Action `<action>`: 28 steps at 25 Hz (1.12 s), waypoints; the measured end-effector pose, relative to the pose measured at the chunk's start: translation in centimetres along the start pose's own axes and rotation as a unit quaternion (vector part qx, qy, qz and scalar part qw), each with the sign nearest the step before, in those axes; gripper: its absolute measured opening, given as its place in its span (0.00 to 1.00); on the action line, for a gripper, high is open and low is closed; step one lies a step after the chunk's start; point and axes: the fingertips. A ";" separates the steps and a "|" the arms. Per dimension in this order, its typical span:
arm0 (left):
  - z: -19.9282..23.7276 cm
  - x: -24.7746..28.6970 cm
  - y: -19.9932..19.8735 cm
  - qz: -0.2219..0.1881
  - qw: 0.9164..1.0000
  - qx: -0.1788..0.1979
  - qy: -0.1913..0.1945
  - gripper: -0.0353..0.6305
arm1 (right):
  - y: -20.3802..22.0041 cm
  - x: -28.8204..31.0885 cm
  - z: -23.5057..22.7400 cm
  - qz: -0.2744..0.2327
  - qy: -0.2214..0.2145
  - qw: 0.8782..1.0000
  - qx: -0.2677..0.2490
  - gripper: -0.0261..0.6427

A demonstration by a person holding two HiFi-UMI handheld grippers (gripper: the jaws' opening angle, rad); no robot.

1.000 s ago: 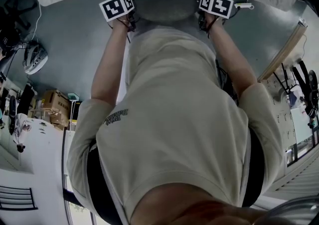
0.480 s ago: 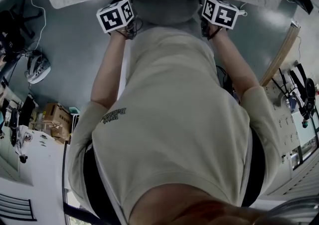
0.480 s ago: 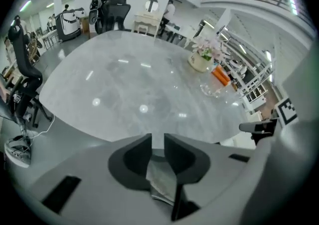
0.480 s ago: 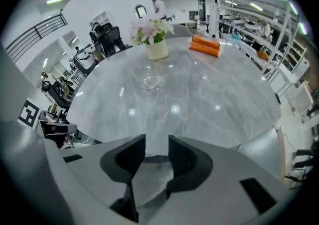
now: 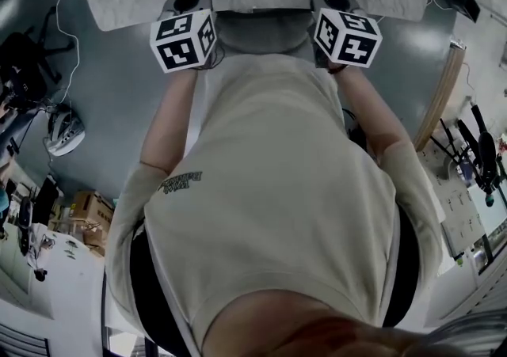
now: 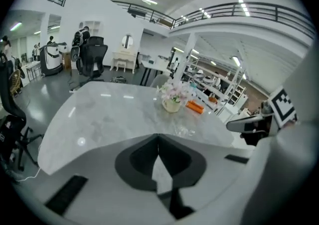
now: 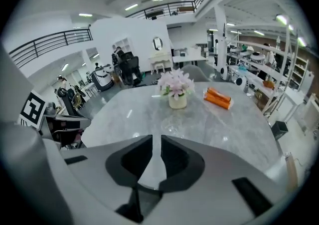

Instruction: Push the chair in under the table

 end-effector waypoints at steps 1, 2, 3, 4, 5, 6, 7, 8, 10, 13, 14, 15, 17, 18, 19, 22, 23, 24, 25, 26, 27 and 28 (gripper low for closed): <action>-0.9 -0.5 -1.1 -0.014 1.000 0.003 0.010 0.07 | -1.2 -0.7 0.2 -0.016 -0.002 1.000 -0.005 0.13; -1.8 -1.1 -2.3 -0.028 0.999 0.007 0.018 0.07 | -2.5 -1.4 0.3 -0.033 -0.004 0.999 -0.009 0.13; -2.8 -1.8 -3.5 -0.044 0.999 0.012 0.026 0.07 | -3.8 -2.1 0.4 -0.050 -0.007 0.999 -0.012 0.12; -3.7 -2.5 -4.7 -0.062 0.997 0.018 0.032 0.07 | -5.1 -2.8 0.4 -0.068 -0.009 0.998 -0.015 0.12; -4.6 -3.3 -6.0 -0.083 0.996 0.026 0.036 0.07 | -6.5 -3.6 0.3 -0.087 -0.012 0.996 -0.019 0.12; -5.5 -4.1 -7.1 -0.104 0.993 0.035 0.039 0.07 | -7.8 -4.4 0.3 -0.107 -0.013 0.994 -0.025 0.12; -6.4 -4.9 -8.3 -0.125 0.990 0.046 0.042 0.07 | -9.0 -5.3 0.1 -0.127 -0.013 0.991 -0.031 0.12; -7.3 -5.8 -9.3 -0.143 0.987 0.059 0.044 0.07 | -10.3 -6.2 0.0 -0.148 -0.012 0.988 -0.038 0.12; -9.1 -7.5 -11.1 -0.174 0.979 0.089 0.048 0.07 | -12.6 -8.0 -0.1 -0.186 -0.009 0.981 -0.052 0.12; -11.2 -9.9 -13.5 -0.216 0.966 0.132 0.047 0.07 | -15.9 -10.6 -0.1 -0.243 0.002 0.967 -0.078 0.11; -11.7 -10.7 -14.2 -0.230 0.961 0.145 0.043 0.07 | -16.9 -11.5 0.0 -0.263 0.010 0.960 -0.091 0.10; -12.1 -11.6 -14.9 -0.244 0.956 0.157 0.038 0.07 | -17.9 -12.5 0.2 -0.283 0.019 0.953 -0.105 0.10; -12.9 -13.3 -16.3 -0.275 0.947 0.166 0.033 0.07 | -19.5 -14.4 0.6 -0.318 0.035 0.938 -0.130 0.09; -13.3 -14.2 -16.8 -0.291 0.942 0.166 0.036 0.07 | -20.2 -15.3 0.8 -0.332 0.039 0.932 -0.139 0.09; -13.9 -15.0 -17.3 -0.308 0.936 0.167 0.040 0.07 | -20.8 -16.2 0.9 -0.345 0.043 0.926 -0.148 0.09; -15.7 -17.4 -18.5 -0.350 0.918 0.180 0.054 0.07 | -22.2 -18.6 1.2 -0.379 0.059 0.907 -0.172 0.08; -16.1 -18.1 -18.8 -0.362 0.912 0.185 0.058 0.07 | -22.6 -19.3 1.4 -0.388 0.062 0.902 -0.176 0.08; -16.5 -18.7 -19.1 -0.373 0.906 0.189 0.059 0.07 | -22.9 -19.9 1.5 -0.396 0.062 0.898 -0.179 0.08; -16.9 -19.4 -19.4 -0.383 0.902 0.192 0.061 0.07 | -23.3 -20.4 1.7 -0.403 0.061 0.895 -0.181 0.08; -17.4 -20.0 -19.7 -0.392 0.898 0.191 0.063 0.07 | -23.6 -20.9 1.9 -0.409 0.060 0.892 -0.183 0.07; -17.9 -20.5 -19.9 -0.398 0.895 0.188 0.066 0.07 | -23.9 -21.4 2.0 -0.413 0.058 0.890 -0.185 0.07; -18.4 -21.0 -20.0 -0.403 0.893 0.186 0.068 0.07 | -24.1 -21.8 2.1 -0.417 0.056 0.888 -0.186 0.07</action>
Point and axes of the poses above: the fingertips, and each gripper's own axes: x forward along the fingers, z to its left, y out of its underside, and after that the axes turned 14 degrees about -x, right-handed
